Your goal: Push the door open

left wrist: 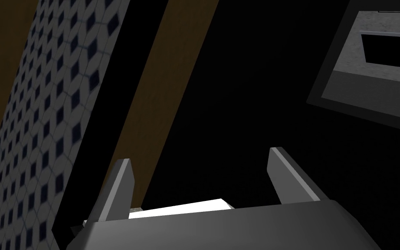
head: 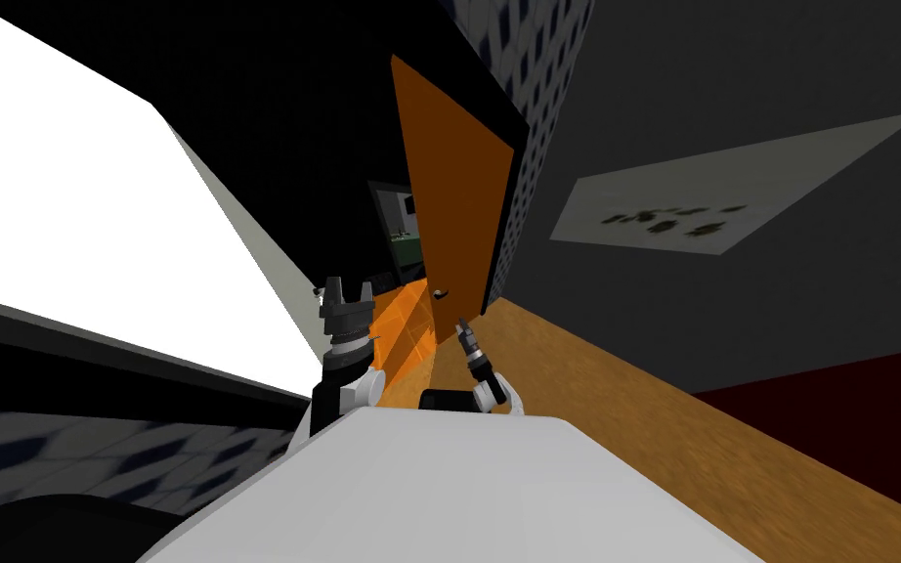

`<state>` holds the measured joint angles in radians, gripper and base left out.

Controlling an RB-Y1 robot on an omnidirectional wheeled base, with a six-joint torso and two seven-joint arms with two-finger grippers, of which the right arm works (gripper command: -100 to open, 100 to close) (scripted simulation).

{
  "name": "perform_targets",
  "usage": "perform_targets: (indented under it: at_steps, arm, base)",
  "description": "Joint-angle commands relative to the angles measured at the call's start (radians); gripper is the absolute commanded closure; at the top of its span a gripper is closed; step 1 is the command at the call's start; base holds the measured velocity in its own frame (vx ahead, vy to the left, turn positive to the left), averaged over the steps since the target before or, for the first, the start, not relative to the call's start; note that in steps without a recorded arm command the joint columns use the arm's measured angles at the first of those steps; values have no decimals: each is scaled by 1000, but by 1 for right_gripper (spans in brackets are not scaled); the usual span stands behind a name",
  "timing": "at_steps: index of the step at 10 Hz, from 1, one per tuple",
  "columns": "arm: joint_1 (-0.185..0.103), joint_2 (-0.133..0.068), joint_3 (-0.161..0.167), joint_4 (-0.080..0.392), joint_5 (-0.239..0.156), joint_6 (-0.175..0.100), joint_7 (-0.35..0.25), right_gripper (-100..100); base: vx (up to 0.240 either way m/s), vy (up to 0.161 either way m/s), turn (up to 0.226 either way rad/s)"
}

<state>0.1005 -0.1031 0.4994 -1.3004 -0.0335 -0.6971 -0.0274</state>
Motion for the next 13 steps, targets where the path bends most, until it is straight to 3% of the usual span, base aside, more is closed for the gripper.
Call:
perform_targets:
  at_steps: [1, 6, 10, 13]
  arm:
    - [-18, -2, 26, 47, 0, -4, -7, -100]
    - [-51, 0, 75, 141, 0, -16, -18, -100]
    - [-87, 3, 128, 244, 0, -28, -30, -100]
    - [-103, 5, 152, 289, 1, -34, -36, -100]
  base:
    - [143, -44, -22]
    - [117, -26, -11]
    - [130, -32, -12]
    - [121, -10, -9]
